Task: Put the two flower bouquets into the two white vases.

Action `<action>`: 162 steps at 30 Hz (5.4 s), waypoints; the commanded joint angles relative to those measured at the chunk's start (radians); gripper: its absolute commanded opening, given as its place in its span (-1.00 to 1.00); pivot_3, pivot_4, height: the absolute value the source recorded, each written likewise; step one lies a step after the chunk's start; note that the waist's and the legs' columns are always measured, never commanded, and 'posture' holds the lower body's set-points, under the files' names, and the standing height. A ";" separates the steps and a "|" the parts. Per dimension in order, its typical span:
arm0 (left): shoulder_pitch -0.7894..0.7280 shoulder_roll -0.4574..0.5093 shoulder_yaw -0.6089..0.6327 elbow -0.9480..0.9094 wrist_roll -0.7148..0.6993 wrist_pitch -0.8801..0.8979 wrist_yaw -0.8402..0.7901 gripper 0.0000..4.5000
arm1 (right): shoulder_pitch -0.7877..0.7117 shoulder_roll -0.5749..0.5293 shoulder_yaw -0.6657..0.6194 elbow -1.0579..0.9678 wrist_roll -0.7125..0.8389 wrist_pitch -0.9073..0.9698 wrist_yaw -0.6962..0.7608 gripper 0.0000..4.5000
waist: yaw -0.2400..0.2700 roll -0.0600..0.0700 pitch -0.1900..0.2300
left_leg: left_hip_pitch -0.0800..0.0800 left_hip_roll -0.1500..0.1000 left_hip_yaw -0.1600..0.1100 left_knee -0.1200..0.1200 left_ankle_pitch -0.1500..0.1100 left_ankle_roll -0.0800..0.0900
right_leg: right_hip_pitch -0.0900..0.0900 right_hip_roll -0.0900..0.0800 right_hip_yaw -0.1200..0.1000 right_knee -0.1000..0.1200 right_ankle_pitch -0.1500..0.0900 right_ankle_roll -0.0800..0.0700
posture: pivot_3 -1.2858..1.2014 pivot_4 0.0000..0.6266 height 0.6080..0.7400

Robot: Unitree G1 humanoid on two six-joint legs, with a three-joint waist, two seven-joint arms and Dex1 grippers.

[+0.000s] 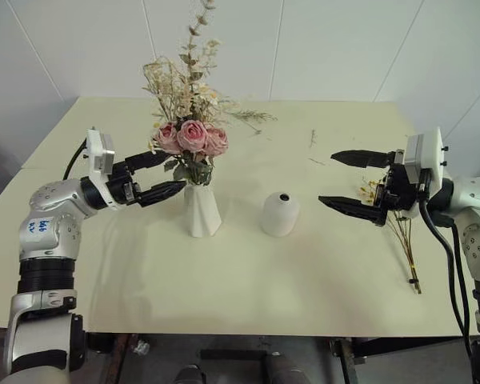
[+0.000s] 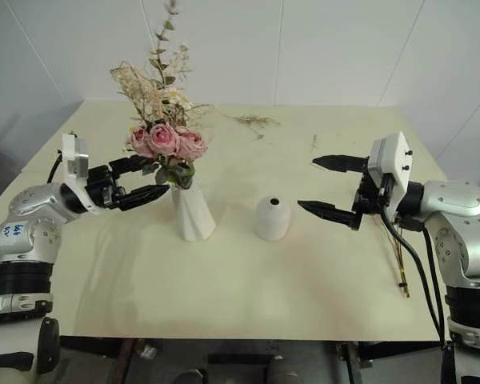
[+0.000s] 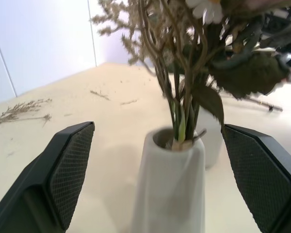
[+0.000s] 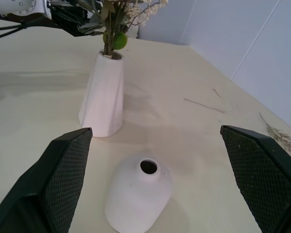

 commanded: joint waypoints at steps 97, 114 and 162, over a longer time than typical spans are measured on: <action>0.072 0.087 0.048 -0.261 -0.184 0.189 -0.047 1.00 | -0.154 0.436 -0.019 0.068 0.146 0.115 -0.271 -0.97 | -0.026 0.003 0.002 | 0.001 0.001 0.002 -0.005 -0.001 0.000 | -0.002 0.000 0.001 0.000 -0.001 -0.001 | 0.03 -0.52 1.00; 0.088 0.064 0.060 -0.301 -0.198 0.200 -0.001 1.00 | -0.211 0.490 0.030 0.275 0.068 -0.028 -0.202 -0.97 | -0.028 0.003 0.002 | 0.001 0.001 0.001 -0.005 -0.001 0.000 | -0.002 0.000 0.001 0.000 -0.001 -0.001 | 0.03 -0.52 1.00; 0.087 0.049 0.070 -0.310 -0.200 0.194 0.030 1.00 | -0.095 0.450 0.069 0.239 0.001 -0.061 -0.135 -0.97 | -0.028 0.003 0.001 | 0.001 0.001 0.001 -0.005 -0.001 0.000 | -0.002 0.000 0.001 0.000 -0.001 -0.001 | 0.03 -0.52 1.00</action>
